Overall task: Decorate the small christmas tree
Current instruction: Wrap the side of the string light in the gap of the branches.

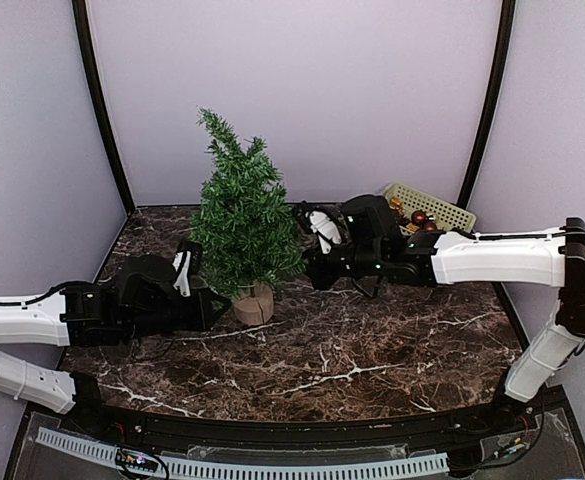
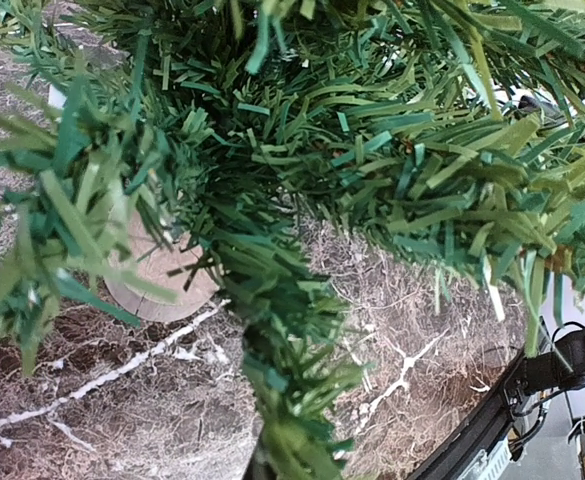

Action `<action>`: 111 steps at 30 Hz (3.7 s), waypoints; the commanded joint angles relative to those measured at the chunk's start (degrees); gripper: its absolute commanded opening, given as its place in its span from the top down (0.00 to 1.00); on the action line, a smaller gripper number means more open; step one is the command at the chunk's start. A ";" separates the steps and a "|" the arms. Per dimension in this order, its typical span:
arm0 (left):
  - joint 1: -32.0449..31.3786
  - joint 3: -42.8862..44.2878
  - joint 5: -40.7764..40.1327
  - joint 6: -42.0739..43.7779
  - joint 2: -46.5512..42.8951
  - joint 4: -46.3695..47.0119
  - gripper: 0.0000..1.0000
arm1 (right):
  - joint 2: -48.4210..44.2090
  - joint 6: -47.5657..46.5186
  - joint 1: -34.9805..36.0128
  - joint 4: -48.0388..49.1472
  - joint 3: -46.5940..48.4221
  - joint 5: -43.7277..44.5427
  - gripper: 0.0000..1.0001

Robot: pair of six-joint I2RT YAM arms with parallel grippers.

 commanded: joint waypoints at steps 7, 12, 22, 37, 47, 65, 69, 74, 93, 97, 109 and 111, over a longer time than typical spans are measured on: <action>1.69 1.48 -3.40 1.85 -1.36 -2.41 1.00 | 2.92 5.26 -0.94 14.10 -4.90 -2.99 1.00; 5.44 0.40 -2.16 4.02 -3.64 -2.63 1.00 | 2.50 8.06 -0.88 16.97 -8.02 -0.30 1.00; 12.69 -0.22 3.00 11.63 -5.85 -2.82 1.00 | 2.52 11.65 0.08 18.45 -10.73 -3.12 1.00; 24.64 -0.73 11.05 25.61 -4.26 3.10 0.97 | 7.40 19.13 8.89 26.41 -9.40 3.18 1.00; 26.36 3.74 9.39 21.11 -7.53 -8.93 0.35 | 10.39 22.95 10.45 26.93 -5.43 8.20 1.00; -0.77 9.40 3.03 0.53 0.49 -0.37 0.31 | 10.38 22.96 10.45 23.50 -4.26 12.83 1.00; -1.85 10.65 2.35 0.51 4.49 2.98 0.39 | 10.04 22.87 10.49 23.70 -4.54 12.97 1.00; -1.95 11.11 -1.65 -1.15 4.44 -0.42 0.41 | 10.04 22.92 10.52 24.05 -4.69 12.77 1.00; 0.22 4.93 -2.92 -4.43 -7.10 -12.56 0.28 | 9.53 23.68 10.54 24.10 -5.62 13.41 1.00; 1.92 4.34 -0.89 -3.12 -5.33 -9.32 0.44 | 9.35 23.77 10.50 24.07 -5.87 13.58 1.00; 8.34 2.64 3.49 0.80 -2.88 -1.74 0.88 | 9.34 23.06 10.55 23.94 -5.65 14.11 1.00; 9.57 2.31 3.82 1.52 -3.00 -2.04 0.98 | 9.40 22.91 10.53 23.90 -5.53 14.31 1.00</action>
